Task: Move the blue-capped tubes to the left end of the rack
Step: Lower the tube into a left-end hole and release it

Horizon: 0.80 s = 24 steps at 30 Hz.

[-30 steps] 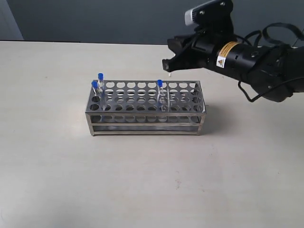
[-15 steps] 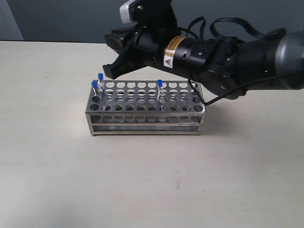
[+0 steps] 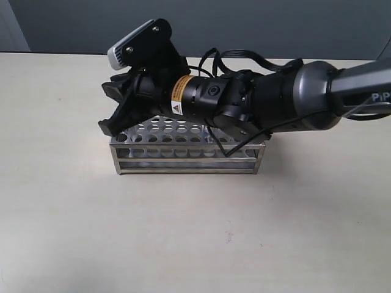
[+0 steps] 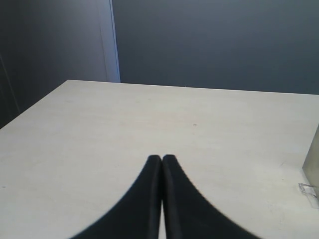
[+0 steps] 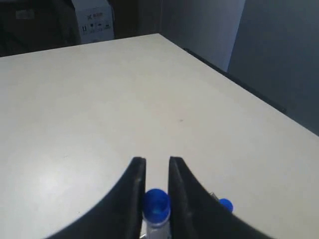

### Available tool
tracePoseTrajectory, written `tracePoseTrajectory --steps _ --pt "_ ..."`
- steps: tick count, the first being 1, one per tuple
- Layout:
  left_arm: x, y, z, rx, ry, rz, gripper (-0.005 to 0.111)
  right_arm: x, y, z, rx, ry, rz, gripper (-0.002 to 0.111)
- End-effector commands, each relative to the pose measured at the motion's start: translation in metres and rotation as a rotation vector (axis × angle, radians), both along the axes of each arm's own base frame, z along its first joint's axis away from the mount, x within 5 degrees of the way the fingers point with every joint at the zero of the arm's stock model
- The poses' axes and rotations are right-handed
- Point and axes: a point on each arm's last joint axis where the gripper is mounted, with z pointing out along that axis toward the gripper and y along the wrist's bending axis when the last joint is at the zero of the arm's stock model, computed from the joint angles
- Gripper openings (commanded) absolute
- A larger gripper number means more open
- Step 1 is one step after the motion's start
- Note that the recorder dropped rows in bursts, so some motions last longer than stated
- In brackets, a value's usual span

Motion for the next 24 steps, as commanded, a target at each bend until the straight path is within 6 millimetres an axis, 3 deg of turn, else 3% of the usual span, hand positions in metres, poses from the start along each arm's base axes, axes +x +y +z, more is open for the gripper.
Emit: tracePoseTrajectory --steps 1,11,17,21,24 --pt "0.000 -0.001 -0.001 -0.005 -0.005 -0.008 0.000 0.002 0.002 -0.005 -0.001 0.014 0.000 0.000" --pt "0.000 -0.001 -0.001 -0.005 -0.005 -0.008 0.000 0.004 0.007 -0.034 -0.021 0.055 0.015 0.000" --pt "0.000 -0.001 -0.001 -0.005 -0.005 -0.008 0.000 0.000 0.014 -0.038 0.035 0.033 0.096 0.000" --pt "0.000 -0.001 -0.001 -0.005 -0.005 -0.008 0.000 0.012 0.023 -0.049 -0.038 0.048 0.092 0.000" --pt "0.000 -0.001 -0.001 -0.005 -0.005 -0.008 0.000 0.019 0.029 -0.046 -0.032 0.044 0.089 0.000"
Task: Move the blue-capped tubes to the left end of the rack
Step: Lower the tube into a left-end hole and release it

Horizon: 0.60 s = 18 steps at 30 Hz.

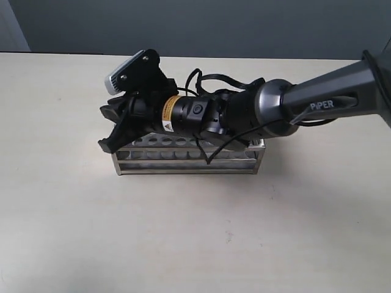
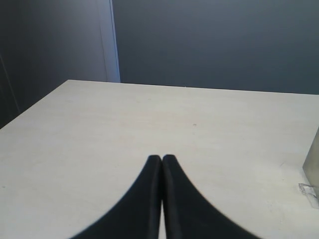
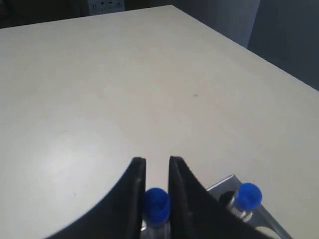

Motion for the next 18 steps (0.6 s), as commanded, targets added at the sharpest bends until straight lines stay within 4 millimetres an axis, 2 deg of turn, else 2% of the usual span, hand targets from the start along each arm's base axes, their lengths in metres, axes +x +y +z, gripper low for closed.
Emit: tracePoseTrajectory --steps 1,4,8,10,15,18 --pt "0.000 -0.001 -0.001 -0.005 -0.005 -0.008 0.000 0.004 0.011 0.003 0.003 -0.004 0.029 0.000" --pt "0.000 -0.001 -0.001 -0.005 -0.005 -0.008 0.000 0.005 0.011 0.001 -0.044 0.001 0.039 0.003" --pt "0.000 -0.001 -0.001 -0.005 -0.005 -0.008 0.000 0.005 0.009 -0.002 -0.084 0.017 0.026 0.028" --pt "0.000 -0.001 -0.001 -0.005 -0.005 -0.008 0.000 0.005 0.009 0.004 -0.073 0.008 0.025 0.030" --pt "0.000 -0.001 -0.001 -0.005 -0.005 -0.008 0.000 0.003 -0.001 0.053 -0.074 -0.086 -0.010 0.030" --pt "0.000 -0.001 -0.001 -0.005 -0.005 -0.008 0.000 0.002 -0.016 0.086 -0.103 -0.150 -0.062 0.030"
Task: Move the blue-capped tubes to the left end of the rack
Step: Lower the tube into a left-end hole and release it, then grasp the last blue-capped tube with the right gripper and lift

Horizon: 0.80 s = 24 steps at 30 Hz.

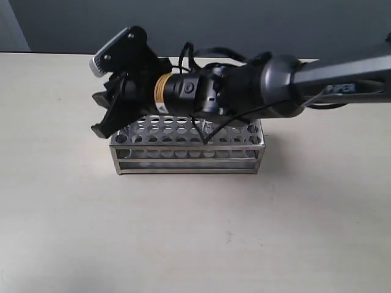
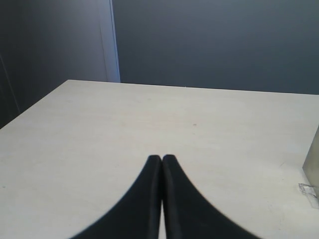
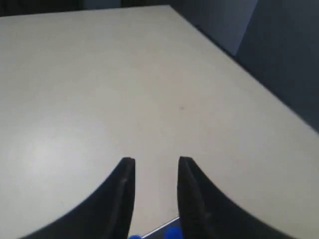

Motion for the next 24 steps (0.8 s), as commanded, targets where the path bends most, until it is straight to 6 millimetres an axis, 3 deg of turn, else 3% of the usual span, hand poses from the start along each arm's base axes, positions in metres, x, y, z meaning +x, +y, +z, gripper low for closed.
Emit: tracePoseTrajectory --steps 1,3,6,8,10,11,14,15,19,22,24 --pt "0.000 -0.001 -0.001 -0.005 -0.005 -0.008 0.000 -0.001 -0.021 0.050 -0.019 -0.096 -0.066 0.030" --pt "0.000 -0.001 -0.001 -0.005 -0.005 -0.008 0.000 0.004 -0.041 0.066 0.021 -0.093 -0.125 0.030" --pt "0.000 -0.001 -0.001 -0.005 -0.005 -0.008 0.000 0.013 -0.080 0.069 0.098 -0.030 -0.250 0.030" --pt "0.000 -0.001 -0.001 -0.005 -0.005 -0.008 0.000 0.014 -0.117 0.056 0.140 0.026 -0.341 0.030" --pt "0.000 -0.001 -0.001 -0.005 -0.005 -0.008 0.000 0.009 -0.141 0.032 0.101 0.103 -0.413 0.031" --pt "0.000 -0.001 -0.001 -0.005 -0.005 -0.008 0.000 0.007 -0.144 0.025 0.080 0.125 -0.421 0.034" --pt "0.000 -0.001 -0.001 -0.005 -0.005 -0.008 0.000 0.004 -0.143 0.003 0.056 0.163 -0.406 0.059" --pt "0.000 -0.001 -0.001 -0.005 -0.005 -0.008 0.000 0.006 -0.142 0.000 0.059 0.165 -0.402 0.061" --pt "0.000 -0.001 -0.001 -0.005 -0.005 -0.008 0.000 0.012 -0.136 -0.038 0.027 0.228 -0.388 0.061" --pt "0.000 -0.001 -0.001 -0.005 -0.005 -0.008 0.000 0.014 -0.134 -0.055 0.023 0.253 -0.377 0.061" --pt "0.000 -0.001 -0.001 -0.005 -0.005 -0.008 0.000 0.014 -0.133 -0.059 0.019 0.260 -0.376 0.044"
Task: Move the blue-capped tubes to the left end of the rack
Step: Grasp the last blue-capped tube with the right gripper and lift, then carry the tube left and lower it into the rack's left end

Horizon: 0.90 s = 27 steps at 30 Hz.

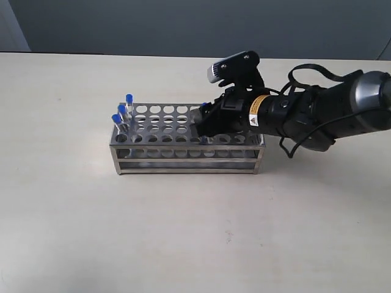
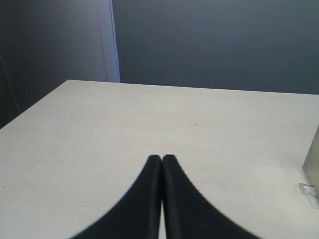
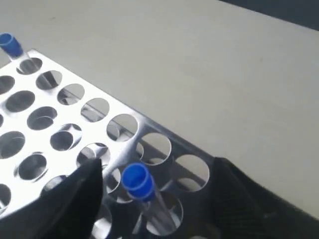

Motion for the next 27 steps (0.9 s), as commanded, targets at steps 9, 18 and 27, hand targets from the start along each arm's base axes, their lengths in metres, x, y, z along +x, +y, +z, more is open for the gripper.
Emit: tracePoseTrajectory --steps 9,18,27 --pt "0.000 -0.001 -0.001 -0.005 -0.005 -0.008 0.000 -0.001 0.000 0.023 0.059 -0.074 0.011 0.000" --pt "0.000 -0.001 -0.001 -0.005 -0.005 -0.008 0.000 -0.016 0.000 0.091 0.159 -0.292 0.094 0.000" --pt "0.000 -0.001 -0.001 -0.005 -0.005 -0.008 0.000 -0.034 0.054 0.102 0.201 -0.332 0.255 0.000"
